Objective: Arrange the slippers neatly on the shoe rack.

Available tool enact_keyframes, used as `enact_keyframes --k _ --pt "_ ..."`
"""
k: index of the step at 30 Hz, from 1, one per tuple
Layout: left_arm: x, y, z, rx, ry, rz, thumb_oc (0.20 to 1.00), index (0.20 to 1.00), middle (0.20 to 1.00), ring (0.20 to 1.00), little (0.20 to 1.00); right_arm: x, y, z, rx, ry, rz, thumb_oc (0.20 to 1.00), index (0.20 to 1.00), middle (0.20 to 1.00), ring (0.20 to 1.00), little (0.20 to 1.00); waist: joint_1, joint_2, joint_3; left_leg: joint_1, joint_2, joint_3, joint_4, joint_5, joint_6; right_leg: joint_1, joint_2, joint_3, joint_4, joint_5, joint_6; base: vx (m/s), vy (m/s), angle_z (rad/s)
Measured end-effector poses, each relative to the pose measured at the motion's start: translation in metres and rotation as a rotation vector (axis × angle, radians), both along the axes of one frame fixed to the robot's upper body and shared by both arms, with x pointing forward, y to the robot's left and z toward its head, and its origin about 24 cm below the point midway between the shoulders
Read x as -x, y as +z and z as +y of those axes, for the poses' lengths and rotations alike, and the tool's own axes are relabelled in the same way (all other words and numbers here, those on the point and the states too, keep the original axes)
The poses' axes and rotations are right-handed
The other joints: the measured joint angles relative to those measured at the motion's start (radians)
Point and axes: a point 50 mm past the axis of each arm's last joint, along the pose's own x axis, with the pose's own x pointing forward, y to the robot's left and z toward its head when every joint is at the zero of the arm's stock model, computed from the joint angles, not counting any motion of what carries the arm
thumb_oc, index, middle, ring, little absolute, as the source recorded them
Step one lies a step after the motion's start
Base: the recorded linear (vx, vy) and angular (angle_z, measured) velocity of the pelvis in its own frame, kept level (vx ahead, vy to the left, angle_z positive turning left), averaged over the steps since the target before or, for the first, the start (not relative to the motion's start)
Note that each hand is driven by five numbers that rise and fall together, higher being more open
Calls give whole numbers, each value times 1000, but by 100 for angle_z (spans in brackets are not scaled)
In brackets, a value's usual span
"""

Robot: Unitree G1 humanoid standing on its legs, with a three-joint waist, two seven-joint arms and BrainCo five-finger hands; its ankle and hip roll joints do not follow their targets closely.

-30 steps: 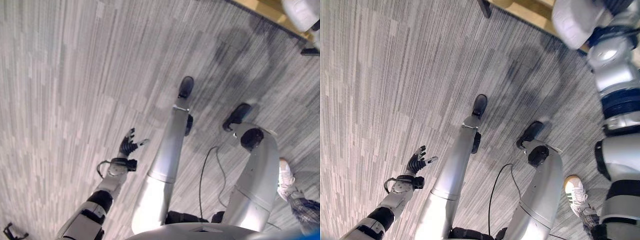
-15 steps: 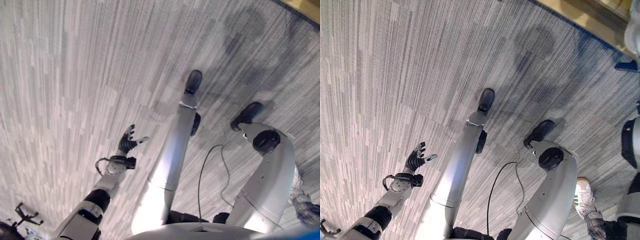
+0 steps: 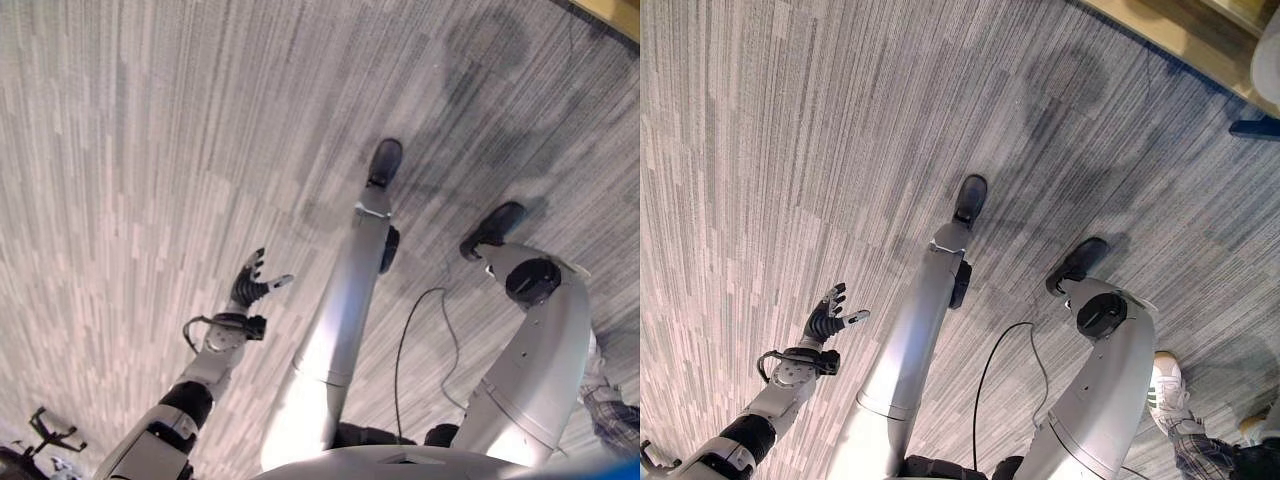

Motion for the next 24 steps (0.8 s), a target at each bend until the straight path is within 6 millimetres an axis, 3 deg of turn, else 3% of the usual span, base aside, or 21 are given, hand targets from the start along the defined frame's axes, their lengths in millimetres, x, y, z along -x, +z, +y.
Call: enact_keyframes --k 13,14,15,21,24 --pt "0 1 -1 -3 -5 -18 1000 1000 1000 1000 1000 1 3 6 25 5 -7 200 200 200 200 200 2 -11 -5 -11 -6 -1 -26 9 1 -14 -2 0 -17 5 14 0 0 0" --pt "0 1 -1 -4 -3 -18 1000 1000 1000 1000 1000 2 5 7 30 5 -10 451 451 451 451 451 1 -11 -5 -11 -6 0 -29 10 1 -15 -2 0 -18 6 14 0 0 0" --pt "0 1 -1 -4 -1 -19 1000 1000 1000 1000 1000 2 5 7 30 5 -12 1000 1000 1000 1000 1000 1 -11 -5 -11 -6 0 -32 13 -2 -15 -2 0 -20 6 14 0 0 0" --pt "1 1 2 -18 0 -16 1000 1000 1000 1000 1000 1 4 6 16 1 -25 1000 1000 1000 1000 1000 4 -11 -5 -8 -7 -1 -52 21 -5 -18 -3 -1 -26 6 14 -4 5 1" --pt "9 -12 7 -53 8 52 1000 1000 1000 1000 1000 -5 11 20 -16 62 -40 1000 1000 1000 1000 1000 0 -11 -5 -5 -5 -1 -77 32 -7 -23 0 -1 -41 15 14 0 0 0"
